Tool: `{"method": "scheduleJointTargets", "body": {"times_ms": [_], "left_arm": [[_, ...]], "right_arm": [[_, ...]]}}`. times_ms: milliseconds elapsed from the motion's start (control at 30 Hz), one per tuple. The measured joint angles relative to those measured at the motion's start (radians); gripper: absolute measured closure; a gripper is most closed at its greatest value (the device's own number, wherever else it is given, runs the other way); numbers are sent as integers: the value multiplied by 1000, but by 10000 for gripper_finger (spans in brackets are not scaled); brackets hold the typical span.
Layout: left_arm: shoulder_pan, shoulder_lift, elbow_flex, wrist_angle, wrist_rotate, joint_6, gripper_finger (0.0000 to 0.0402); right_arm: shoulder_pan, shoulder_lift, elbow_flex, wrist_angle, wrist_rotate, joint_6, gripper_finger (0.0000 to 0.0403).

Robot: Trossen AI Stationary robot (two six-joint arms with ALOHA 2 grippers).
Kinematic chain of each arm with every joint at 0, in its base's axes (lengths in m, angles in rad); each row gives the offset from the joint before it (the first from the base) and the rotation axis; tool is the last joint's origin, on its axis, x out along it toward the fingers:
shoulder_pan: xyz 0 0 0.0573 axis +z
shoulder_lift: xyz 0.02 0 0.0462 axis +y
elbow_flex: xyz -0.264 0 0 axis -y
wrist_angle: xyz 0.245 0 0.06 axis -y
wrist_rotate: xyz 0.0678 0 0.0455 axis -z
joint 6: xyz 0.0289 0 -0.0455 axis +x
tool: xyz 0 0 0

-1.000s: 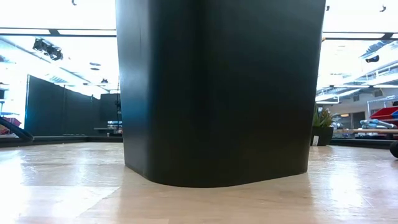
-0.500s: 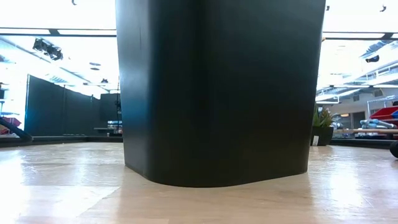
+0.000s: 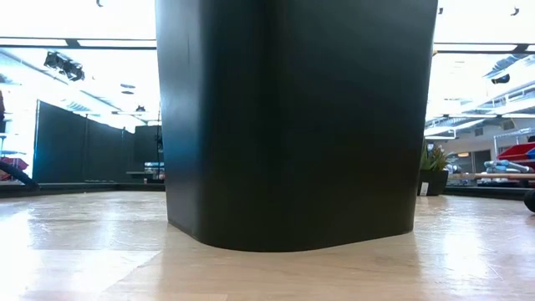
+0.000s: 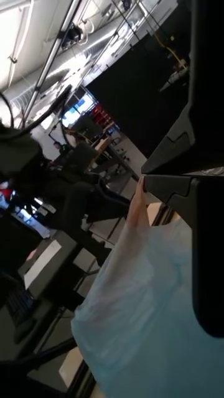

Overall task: Place trash/remove bag and relplace
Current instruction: Close the light blue trash bag

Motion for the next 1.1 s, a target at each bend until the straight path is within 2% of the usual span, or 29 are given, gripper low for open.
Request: {"method": "scheduleJointTargets", "body": {"times_ms": [133,333,600,833,967,1100], "left_arm": [[11,-7,0,0,106,-45,123],[11,-8,-16,1,189,-121,122],[11,-40,-178,-2,198,-177,122],[11,-39,-204,-1,182,-194,124],[11,-38,-204,1,173,-200,150],[11,-38,-204,1,171,-212,209]], "right_arm": [[5,0,0,-4,9,3,403],[7,0,0,-17,12,10,403],[7,0,0,-17,3,9,403],[4,0,0,-19,-2,5,403],[3,0,0,-18,-2,1,403],[-2,0,0,-17,-2,-9,403]]}}
